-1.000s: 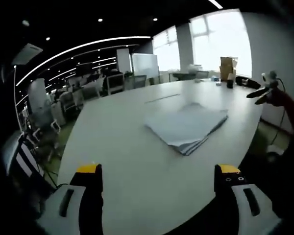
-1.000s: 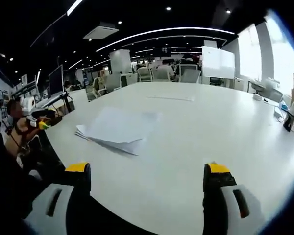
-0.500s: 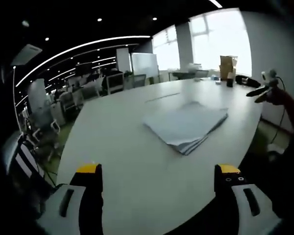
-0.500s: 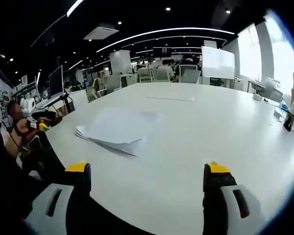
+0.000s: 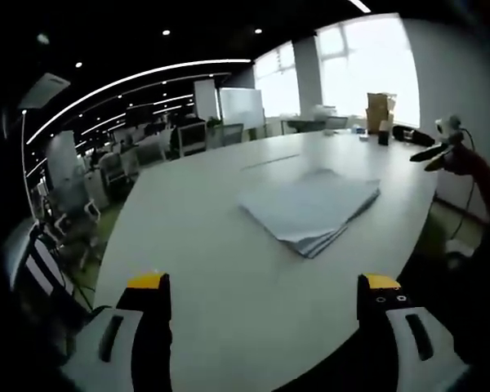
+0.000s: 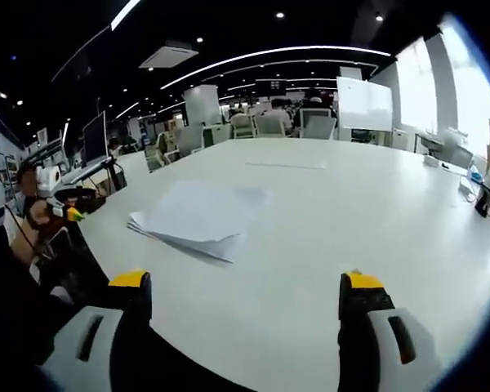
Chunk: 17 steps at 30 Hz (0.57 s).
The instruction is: Organize the stack of printing papers by aligning and flattening the scattered papers on the table
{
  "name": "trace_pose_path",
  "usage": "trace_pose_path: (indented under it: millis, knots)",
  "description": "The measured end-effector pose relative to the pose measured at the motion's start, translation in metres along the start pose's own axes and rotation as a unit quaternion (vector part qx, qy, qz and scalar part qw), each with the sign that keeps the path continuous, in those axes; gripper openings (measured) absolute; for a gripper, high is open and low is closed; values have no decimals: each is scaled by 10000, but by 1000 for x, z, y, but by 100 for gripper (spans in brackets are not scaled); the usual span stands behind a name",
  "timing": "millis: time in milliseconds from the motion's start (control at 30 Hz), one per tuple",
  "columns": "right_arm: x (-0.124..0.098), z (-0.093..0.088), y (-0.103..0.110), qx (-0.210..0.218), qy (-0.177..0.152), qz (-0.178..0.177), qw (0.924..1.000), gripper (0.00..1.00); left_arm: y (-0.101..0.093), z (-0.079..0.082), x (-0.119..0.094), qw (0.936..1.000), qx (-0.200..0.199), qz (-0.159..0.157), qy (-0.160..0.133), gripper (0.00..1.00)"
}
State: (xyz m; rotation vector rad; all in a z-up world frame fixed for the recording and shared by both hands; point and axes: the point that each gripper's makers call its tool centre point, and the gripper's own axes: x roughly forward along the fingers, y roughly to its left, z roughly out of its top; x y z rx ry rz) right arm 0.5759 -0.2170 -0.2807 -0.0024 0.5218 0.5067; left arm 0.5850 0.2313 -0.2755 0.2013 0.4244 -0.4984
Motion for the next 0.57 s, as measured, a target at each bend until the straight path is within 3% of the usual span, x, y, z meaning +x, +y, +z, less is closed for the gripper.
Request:
trace_pose_path:
  millis: [567]
  knots:
    - [0, -1, 0, -31, 55, 0, 10000, 90, -2, 1, -1, 10000, 1, -14, -21, 97]
